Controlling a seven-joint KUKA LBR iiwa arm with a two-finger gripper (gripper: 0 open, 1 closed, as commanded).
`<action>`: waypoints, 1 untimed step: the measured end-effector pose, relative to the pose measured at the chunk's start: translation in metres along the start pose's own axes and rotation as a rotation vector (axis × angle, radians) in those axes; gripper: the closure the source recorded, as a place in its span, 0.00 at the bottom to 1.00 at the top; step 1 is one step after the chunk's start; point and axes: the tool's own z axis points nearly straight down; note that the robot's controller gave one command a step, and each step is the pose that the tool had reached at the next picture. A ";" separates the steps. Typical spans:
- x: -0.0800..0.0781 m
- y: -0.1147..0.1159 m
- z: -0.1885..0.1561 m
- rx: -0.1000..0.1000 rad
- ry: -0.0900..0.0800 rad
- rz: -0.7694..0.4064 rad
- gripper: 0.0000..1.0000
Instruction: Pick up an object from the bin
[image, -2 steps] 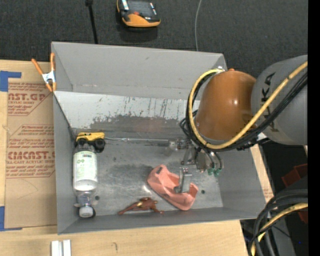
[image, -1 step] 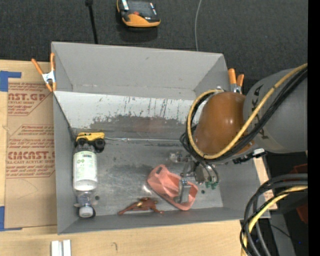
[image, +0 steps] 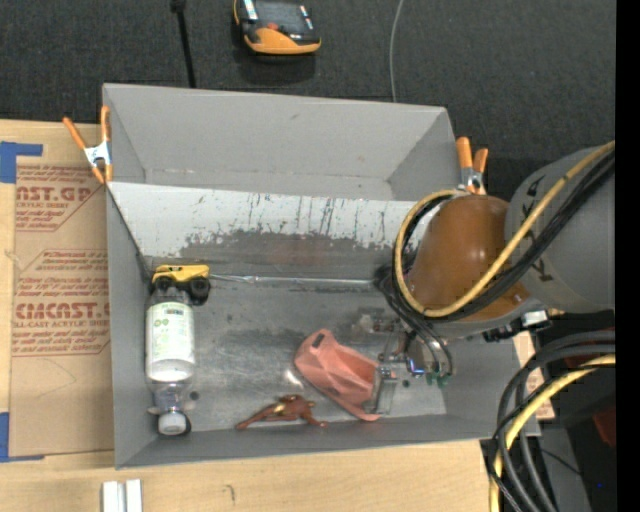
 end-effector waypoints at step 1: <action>0.003 0.011 -0.007 0.000 -0.004 0.100 0.00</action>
Offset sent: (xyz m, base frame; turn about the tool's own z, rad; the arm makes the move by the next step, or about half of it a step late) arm -0.0048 0.0134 -0.0603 0.1740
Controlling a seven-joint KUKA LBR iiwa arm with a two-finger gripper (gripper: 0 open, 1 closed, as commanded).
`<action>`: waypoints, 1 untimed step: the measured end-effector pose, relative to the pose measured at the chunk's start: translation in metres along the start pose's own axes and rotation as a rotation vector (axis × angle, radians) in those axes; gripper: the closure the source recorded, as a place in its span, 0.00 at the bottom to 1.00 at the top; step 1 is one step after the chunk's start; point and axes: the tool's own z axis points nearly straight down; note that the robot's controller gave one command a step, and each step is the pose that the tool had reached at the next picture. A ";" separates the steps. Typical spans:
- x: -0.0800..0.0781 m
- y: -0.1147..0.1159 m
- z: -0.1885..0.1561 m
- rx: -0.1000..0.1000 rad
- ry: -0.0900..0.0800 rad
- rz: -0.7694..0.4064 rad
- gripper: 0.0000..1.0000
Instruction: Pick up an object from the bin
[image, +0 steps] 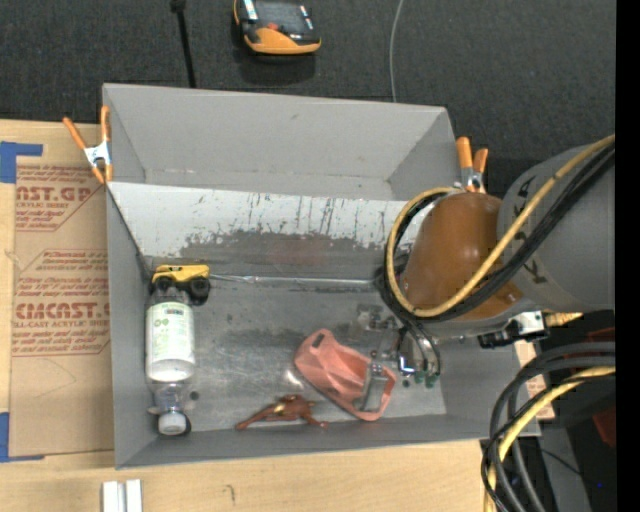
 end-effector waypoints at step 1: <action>0.001 0.002 0.070 0.000 -0.009 0.076 0.00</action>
Offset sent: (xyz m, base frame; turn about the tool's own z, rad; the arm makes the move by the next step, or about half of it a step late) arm 0.0032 0.0029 -0.0677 0.4321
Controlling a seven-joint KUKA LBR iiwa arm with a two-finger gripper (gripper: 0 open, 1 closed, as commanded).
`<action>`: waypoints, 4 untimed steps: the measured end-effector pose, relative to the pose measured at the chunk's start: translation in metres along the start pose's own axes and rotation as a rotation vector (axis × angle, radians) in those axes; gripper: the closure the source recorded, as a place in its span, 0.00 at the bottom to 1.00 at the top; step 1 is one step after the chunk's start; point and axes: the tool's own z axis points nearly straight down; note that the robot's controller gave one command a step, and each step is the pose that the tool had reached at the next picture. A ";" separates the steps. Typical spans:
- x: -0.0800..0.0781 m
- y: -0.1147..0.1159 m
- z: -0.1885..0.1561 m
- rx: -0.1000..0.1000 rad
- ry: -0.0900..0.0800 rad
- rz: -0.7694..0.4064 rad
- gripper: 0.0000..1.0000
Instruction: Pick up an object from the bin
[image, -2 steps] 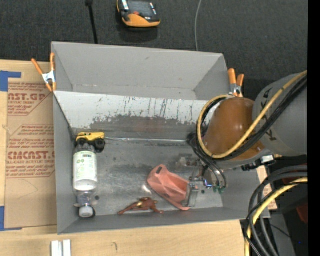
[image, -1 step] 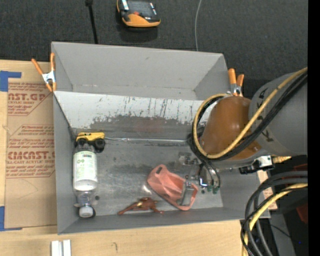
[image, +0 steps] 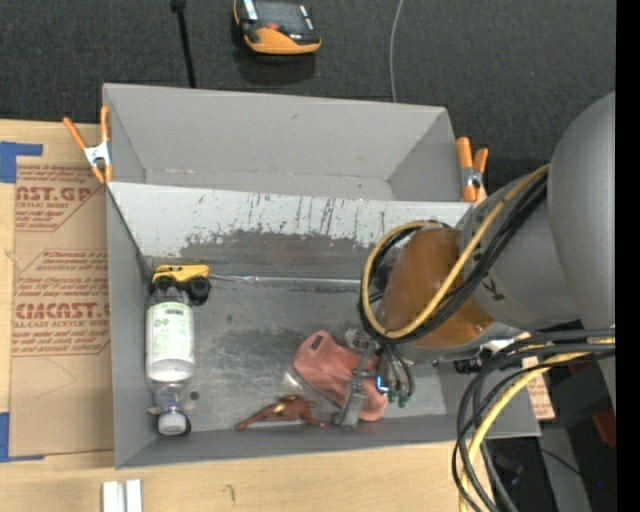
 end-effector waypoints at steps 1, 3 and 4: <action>-0.004 0.003 -0.003 0.001 0.008 0.352 1.00; -0.003 0.003 -0.008 0.003 0.009 0.353 1.00; -0.002 0.003 -0.019 0.004 0.014 0.353 1.00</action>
Offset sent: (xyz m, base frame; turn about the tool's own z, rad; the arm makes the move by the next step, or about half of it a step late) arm 0.0000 0.0000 0.0000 0.0000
